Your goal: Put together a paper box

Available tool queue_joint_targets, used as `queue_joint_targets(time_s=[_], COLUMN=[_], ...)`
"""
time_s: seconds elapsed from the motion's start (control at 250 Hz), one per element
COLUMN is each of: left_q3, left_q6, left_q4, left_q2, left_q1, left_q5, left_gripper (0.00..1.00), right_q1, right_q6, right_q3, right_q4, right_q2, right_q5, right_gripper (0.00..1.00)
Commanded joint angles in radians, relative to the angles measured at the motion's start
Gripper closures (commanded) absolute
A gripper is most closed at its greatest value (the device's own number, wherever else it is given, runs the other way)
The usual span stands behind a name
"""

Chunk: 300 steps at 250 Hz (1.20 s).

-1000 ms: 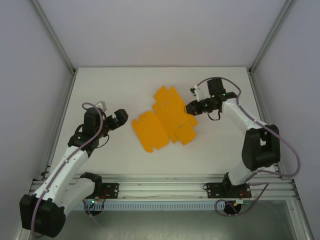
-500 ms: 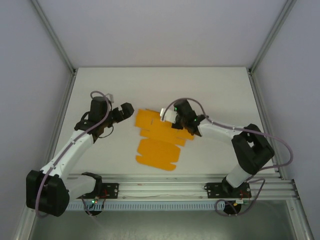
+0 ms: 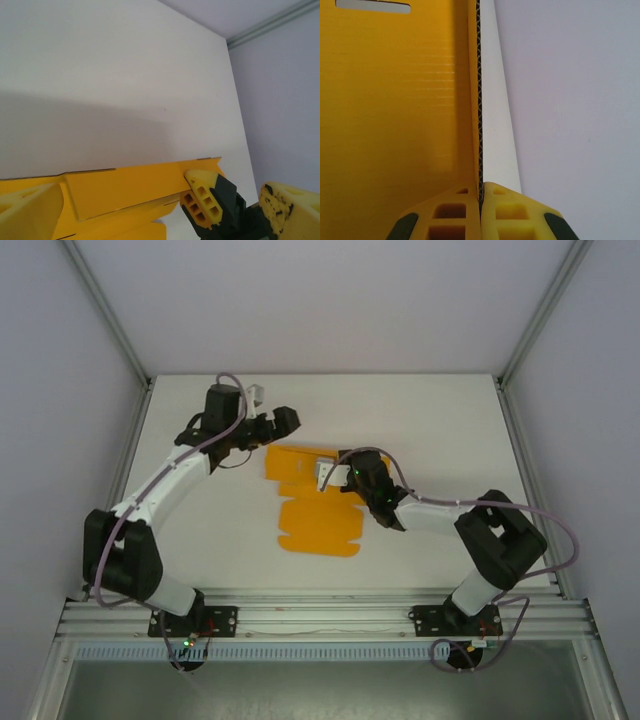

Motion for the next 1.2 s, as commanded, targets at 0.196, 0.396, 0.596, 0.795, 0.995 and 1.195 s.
queue_joint_targets(time_s=[0.196,0.396,0.596,0.795,0.995,1.195], left_q3=[0.117,0.097,0.061,0.014,0.008,-0.002], left_q6=[0.082,0.078,0.029,-0.09,-0.149,-0.144], left_q4=[-0.128,-0.125,-0.069,0.116,0.193,0.176], left_q2=[0.13,0.158,0.176,0.2,0.212,0.201], left_q1=[-0.054,-0.08,-0.117,-0.121,-0.13,-0.136], left_q5=[0.034,0.069,0.114,0.205,0.236,0.193], left_gripper=[0.08,0.13,0.17,0.26,0.43,0.54], right_q1=[0.006,0.009,0.011,0.035,0.045,0.049], right_q6=[0.001,0.045,0.07,0.037,0.041,0.045], right_q3=[0.011,0.013,0.022,0.018,0.01,0.0], right_q4=[0.053,0.107,0.168,0.18,0.213,0.232], right_q2=[-0.023,-0.013,0.014,0.046,0.065,0.065], right_q5=[0.038,0.059,0.072,0.045,0.04,0.051], right_gripper=[1.0,1.0,1.0,1.0,1.0,1.0])
